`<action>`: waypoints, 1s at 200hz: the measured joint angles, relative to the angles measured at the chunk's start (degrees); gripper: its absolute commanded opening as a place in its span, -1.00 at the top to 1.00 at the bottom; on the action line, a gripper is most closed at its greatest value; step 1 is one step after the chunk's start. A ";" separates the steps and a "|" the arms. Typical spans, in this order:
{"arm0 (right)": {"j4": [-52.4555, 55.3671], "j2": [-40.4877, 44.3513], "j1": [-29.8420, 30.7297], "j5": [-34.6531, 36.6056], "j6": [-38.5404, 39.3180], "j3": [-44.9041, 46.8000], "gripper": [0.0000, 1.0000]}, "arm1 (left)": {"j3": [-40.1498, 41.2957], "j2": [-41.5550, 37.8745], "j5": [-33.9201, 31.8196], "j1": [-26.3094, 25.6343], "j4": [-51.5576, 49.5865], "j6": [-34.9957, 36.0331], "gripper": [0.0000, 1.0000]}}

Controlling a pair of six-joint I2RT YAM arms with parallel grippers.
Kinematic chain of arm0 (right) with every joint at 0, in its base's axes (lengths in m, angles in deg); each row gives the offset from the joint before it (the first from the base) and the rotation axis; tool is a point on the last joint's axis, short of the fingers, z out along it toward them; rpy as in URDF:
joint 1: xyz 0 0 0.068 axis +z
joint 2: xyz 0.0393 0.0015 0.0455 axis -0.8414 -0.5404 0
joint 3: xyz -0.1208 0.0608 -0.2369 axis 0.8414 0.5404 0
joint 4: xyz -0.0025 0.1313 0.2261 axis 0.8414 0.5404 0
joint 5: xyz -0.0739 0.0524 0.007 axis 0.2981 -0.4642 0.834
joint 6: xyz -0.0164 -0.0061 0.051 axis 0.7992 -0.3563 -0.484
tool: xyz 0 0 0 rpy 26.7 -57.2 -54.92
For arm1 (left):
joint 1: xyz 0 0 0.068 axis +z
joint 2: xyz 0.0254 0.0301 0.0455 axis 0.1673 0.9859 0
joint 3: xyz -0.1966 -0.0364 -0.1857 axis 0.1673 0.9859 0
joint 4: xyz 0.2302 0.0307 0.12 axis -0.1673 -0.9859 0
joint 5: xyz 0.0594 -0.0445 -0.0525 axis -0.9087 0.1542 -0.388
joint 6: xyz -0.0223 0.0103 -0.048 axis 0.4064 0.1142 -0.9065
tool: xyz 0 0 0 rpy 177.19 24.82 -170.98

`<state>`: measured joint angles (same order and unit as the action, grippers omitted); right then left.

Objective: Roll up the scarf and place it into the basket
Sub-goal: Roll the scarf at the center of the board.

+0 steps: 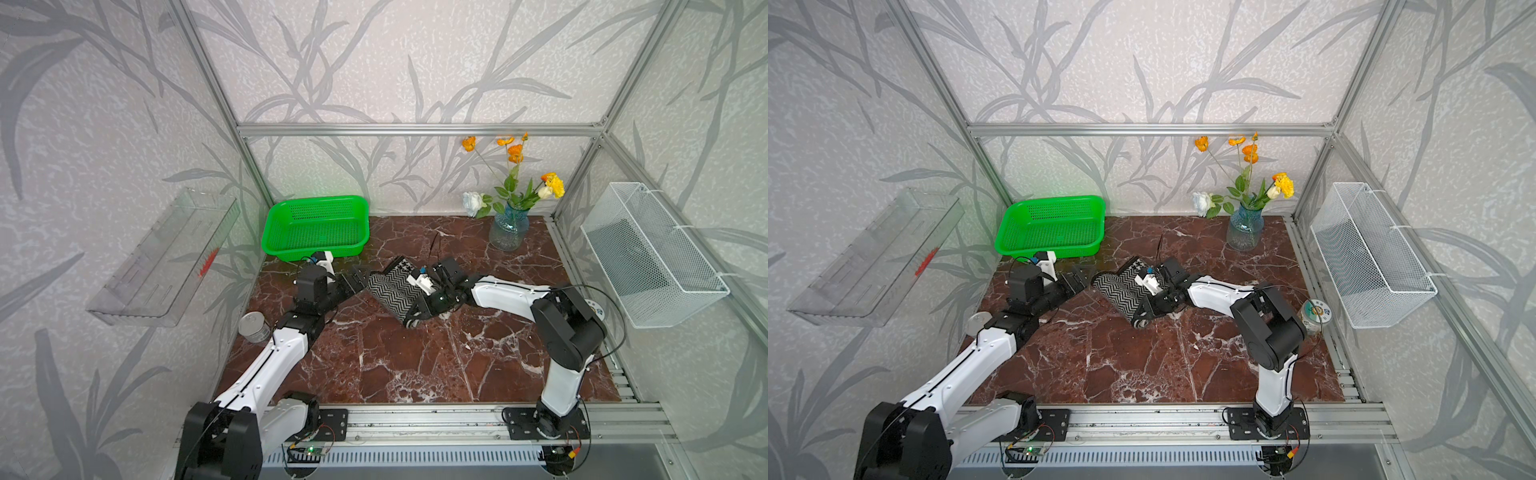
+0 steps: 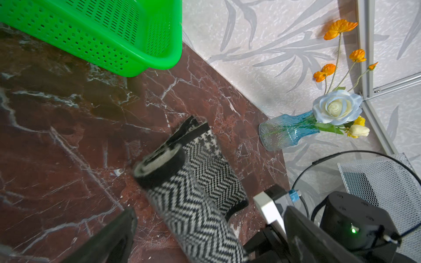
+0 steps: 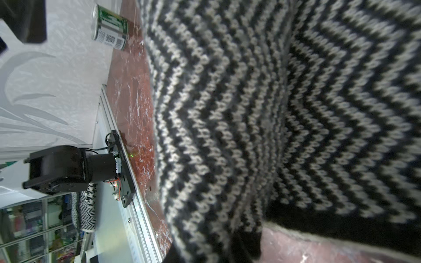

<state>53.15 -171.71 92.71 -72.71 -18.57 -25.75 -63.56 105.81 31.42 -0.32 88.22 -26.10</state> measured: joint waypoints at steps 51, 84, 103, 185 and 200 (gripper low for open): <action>-11.69 -6.43 -4.68 -8.92 -9.31 2.25 0.55 | 1.01 6.03 3.76 -0.94 3.85 0.46 -0.99; -17.11 -9.01 -6.97 -12.41 -13.62 2.95 0.52 | 2.29 11.04 4.15 -1.44 6.97 0.46 -0.99; -18.45 -9.68 -7.37 -13.25 -15.21 2.95 0.52 | 2.16 15.39 4.46 -1.92 9.68 0.44 -0.99; -18.32 -10.32 -7.69 -13.53 -15.82 2.80 0.50 | -9.94 28.39 9.49 -7.52 22.51 -3.89 -0.99; -17.81 -10.32 -7.91 -13.51 -15.45 2.80 0.49 | -13.68 30.14 9.94 -8.31 23.80 -4.17 -0.99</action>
<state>35.34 -182.03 84.80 -86.22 -34.02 -22.95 -77.24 135.95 41.36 -8.63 112.02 -30.27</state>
